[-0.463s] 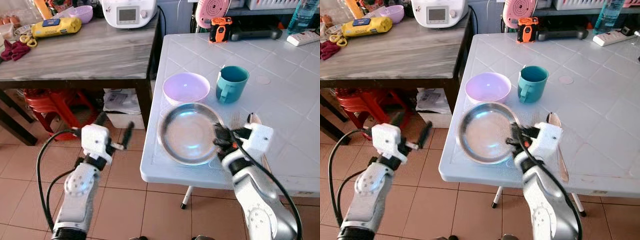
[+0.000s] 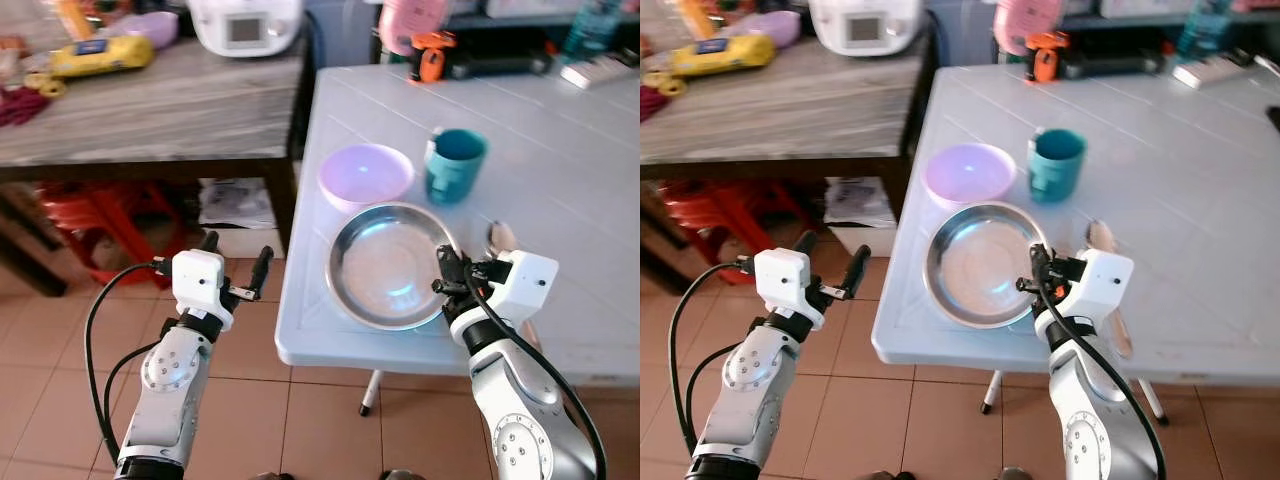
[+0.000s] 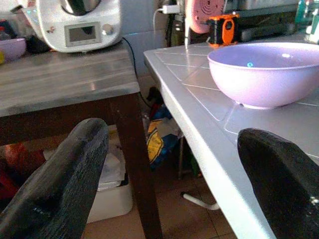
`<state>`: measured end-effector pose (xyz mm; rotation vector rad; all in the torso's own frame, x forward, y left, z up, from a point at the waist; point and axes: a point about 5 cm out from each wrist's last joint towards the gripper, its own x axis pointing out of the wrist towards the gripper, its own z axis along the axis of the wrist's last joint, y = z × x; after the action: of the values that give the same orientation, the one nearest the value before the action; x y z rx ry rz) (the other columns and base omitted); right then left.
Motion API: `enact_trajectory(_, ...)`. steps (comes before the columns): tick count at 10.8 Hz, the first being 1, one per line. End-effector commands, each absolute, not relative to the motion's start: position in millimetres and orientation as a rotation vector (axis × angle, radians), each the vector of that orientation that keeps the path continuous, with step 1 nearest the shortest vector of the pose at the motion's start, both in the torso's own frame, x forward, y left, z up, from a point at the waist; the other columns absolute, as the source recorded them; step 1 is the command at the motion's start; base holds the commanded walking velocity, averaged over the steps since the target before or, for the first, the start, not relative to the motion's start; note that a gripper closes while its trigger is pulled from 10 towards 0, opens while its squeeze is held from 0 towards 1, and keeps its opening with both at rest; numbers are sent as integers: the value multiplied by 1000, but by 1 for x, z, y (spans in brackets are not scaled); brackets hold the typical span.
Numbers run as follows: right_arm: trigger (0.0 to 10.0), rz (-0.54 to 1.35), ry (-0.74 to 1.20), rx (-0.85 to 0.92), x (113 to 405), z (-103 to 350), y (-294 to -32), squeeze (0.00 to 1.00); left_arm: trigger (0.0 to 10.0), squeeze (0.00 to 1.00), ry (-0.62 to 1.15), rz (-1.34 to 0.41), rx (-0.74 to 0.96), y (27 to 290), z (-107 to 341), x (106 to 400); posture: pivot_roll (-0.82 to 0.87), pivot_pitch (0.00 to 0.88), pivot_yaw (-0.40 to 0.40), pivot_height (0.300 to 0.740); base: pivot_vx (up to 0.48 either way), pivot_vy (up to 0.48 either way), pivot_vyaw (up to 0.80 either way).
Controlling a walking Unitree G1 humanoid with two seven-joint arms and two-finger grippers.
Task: Setting the table
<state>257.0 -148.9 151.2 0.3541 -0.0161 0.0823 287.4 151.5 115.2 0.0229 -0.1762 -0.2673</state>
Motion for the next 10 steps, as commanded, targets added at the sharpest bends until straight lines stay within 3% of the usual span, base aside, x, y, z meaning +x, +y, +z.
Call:
enact_trajectory(1,10000,85,-38,361,255,155,-145,0,10000,0,-169,-260,35,156,116,288,-99,110,111,740,0,341,-800)
enact_trajectory(5,10000,90,-41,359,254,155,-143,0,10000,0,-173,-276,36,155,116,287,-96,112,112,740,0,402,-648)
enact_trajectory(10,10000,105,-68,335,255,157,-140,0,10000,0,-179,-278,36,155,117,287,-87,112,123,740,0,480,0)
